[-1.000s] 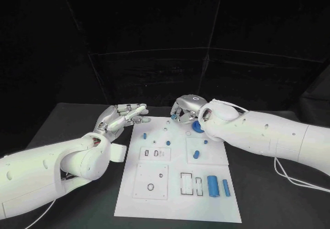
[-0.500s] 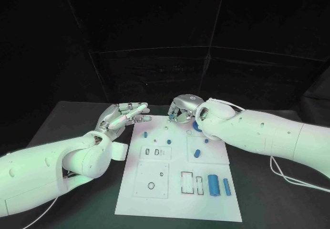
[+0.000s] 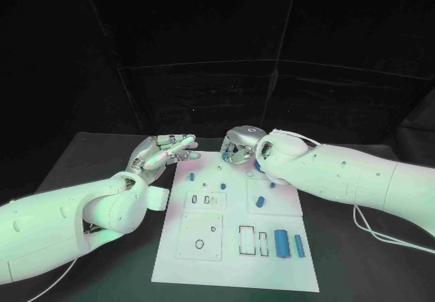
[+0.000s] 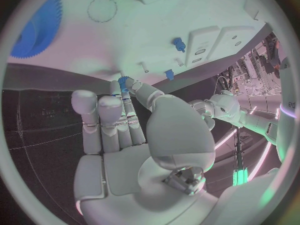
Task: Assemble the parts on the task board
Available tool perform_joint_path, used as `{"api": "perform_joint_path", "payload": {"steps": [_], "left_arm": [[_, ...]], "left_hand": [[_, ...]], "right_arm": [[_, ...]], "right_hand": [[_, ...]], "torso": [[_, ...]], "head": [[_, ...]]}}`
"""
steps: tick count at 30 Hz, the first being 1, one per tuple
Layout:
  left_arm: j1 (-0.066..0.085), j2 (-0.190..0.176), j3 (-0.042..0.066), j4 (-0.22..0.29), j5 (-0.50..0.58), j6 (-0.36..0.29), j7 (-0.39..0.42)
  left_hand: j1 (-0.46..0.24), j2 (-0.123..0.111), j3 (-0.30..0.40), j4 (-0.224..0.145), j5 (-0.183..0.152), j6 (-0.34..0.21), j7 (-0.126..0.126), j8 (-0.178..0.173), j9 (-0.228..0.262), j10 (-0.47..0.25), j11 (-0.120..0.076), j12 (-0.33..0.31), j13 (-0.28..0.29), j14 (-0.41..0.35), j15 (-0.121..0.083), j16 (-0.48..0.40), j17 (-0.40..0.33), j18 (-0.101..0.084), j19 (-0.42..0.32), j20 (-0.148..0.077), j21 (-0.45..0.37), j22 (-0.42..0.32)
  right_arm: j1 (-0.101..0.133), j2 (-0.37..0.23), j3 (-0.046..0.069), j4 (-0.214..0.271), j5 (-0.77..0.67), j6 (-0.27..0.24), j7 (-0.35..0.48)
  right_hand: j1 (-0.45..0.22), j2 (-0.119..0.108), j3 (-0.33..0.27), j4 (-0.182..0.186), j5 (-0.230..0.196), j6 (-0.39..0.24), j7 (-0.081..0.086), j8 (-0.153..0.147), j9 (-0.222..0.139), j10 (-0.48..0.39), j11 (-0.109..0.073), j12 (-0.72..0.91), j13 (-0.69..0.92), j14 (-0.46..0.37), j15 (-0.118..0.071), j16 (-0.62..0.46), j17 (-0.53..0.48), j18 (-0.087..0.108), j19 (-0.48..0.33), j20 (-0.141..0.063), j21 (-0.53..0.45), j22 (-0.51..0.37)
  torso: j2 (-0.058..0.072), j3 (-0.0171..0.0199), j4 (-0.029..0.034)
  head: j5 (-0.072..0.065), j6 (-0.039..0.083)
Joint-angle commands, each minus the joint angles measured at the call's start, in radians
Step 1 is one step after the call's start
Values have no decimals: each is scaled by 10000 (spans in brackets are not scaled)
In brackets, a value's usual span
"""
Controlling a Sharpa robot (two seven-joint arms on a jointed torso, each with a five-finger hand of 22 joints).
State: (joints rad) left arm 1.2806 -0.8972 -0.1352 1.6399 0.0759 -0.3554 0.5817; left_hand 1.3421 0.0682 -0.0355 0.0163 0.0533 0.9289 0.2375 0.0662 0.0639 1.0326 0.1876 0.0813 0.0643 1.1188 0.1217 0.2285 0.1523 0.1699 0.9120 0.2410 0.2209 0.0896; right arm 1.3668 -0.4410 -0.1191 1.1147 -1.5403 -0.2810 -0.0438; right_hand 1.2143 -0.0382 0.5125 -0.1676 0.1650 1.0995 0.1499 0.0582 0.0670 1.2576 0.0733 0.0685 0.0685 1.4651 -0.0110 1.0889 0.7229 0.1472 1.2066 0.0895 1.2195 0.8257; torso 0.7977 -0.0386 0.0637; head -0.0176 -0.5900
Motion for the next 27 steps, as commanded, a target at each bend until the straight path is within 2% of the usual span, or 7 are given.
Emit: {"api": "perform_joint_path", "payload": {"steps": [1,17,27], "left_arm": [[23,16,9,-6,7,98,43],[28,55,9,-62,7,187,36],[28,80,9,-78,7,234,48]], "left_hand": [[-43,83,-9,-52,-19,-37,113,-8,12,-78,-14,14,-2,-9,73,-24,9,125,43,14,-36,-15],[-25,98,14,-91,-20,-54,120,-15,9,-103,-9,16,-6,1,75,-53,21,127,54,15,-54,-27],[-25,99,21,-114,-21,-82,131,-25,4,-134,1,11,-9,2,80,-78,28,126,61,18,-69,-37]], "right_arm": [[21,71,8,-72,3,228,-164],[15,282,7,-235,-118,-8,-481],[9,406,7,-412,-160,-24,-357]], "right_hand": [[-7,-38,-21,57,4,-16,23,67,5,-69,21,-42,-10,59,-12,70,10,-98,65,29,37,9],[-17,-176,48,198,-21,-189,88,49,-7,-303,90,-64,-31,2,46,145,-33,-100,24,80,105,53],[-18,-432,140,349,-140,-528,237,43,-18,-928,267,-80,-62,-160,186,-12,-447,-50,-227,204,10,-205]], "torso": [[17,-10,10],[20,-18,-3],[30,-25,11]], "head": [[8,6],[73,-65],[98,-102]]}}
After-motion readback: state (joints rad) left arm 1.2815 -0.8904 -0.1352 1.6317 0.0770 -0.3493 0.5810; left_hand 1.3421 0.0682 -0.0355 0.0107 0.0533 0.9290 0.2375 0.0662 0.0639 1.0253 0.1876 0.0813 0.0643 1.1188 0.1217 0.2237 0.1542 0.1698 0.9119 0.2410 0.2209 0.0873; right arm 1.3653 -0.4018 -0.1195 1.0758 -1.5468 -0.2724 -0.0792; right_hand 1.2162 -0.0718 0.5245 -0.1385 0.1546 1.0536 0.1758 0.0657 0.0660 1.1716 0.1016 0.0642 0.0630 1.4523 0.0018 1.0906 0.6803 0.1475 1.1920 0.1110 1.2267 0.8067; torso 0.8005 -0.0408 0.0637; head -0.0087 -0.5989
